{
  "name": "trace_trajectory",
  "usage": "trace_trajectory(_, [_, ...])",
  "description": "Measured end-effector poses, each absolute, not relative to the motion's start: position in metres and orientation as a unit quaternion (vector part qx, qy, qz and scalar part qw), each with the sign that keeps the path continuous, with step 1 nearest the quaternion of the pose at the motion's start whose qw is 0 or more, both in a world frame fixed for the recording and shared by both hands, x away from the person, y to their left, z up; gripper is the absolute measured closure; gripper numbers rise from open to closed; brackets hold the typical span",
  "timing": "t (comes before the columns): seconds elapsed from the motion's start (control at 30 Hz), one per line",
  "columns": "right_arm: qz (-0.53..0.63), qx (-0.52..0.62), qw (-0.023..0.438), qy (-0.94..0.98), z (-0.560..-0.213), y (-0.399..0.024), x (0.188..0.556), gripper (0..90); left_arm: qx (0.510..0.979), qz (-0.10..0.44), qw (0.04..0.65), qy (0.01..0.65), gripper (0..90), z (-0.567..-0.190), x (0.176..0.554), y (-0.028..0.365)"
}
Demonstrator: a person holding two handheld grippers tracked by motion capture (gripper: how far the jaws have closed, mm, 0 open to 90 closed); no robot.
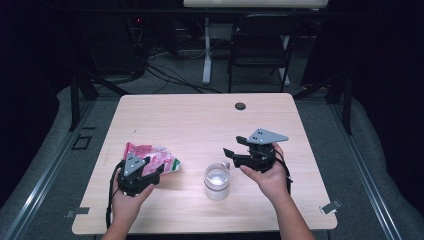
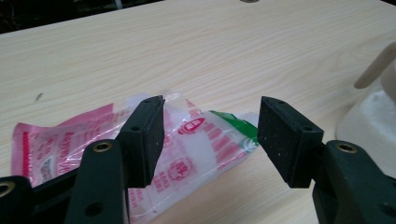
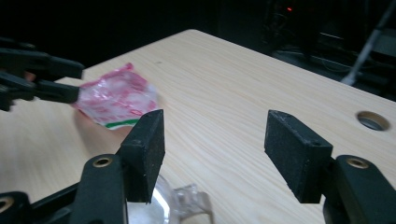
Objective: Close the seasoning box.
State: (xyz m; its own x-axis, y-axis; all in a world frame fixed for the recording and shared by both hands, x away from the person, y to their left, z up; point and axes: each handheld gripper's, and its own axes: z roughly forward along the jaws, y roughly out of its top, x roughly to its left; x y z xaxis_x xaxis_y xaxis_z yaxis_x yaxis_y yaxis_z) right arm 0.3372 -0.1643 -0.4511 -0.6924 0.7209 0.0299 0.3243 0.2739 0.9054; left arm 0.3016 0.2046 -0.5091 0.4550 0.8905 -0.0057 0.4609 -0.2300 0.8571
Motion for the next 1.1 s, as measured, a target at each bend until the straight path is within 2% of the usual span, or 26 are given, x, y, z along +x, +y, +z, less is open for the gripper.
trace_trajectory(0.3, [0.485,0.382,0.207,0.759,-0.443,-0.191,0.347,37.2,0.755,0.263,0.397,0.450,39.9,-0.497,0.308,0.221])
trace_trajectory(0.53, [0.472,0.403,0.225,0.751,-0.446,-0.224,0.331,38.5,0.764,0.252,0.390,0.447,41.0,-0.494,0.303,0.245])
trace_trajectory(0.77, [0.437,0.425,0.234,0.758,-0.471,-0.251,0.307,47.7,0.772,0.251,0.383,0.441,46.8,-0.499,0.290,0.262])
trace_trajectory(0.93, [0.414,0.431,0.223,0.770,-0.491,-0.258,0.296,47.3,0.772,0.248,0.376,0.448,47.4,-0.504,0.285,0.271])
trace_trajectory(1.1, [0.422,0.444,0.216,0.761,-0.511,-0.260,0.291,43.3,0.758,0.238,0.387,0.467,45.6,-0.515,0.283,0.279])
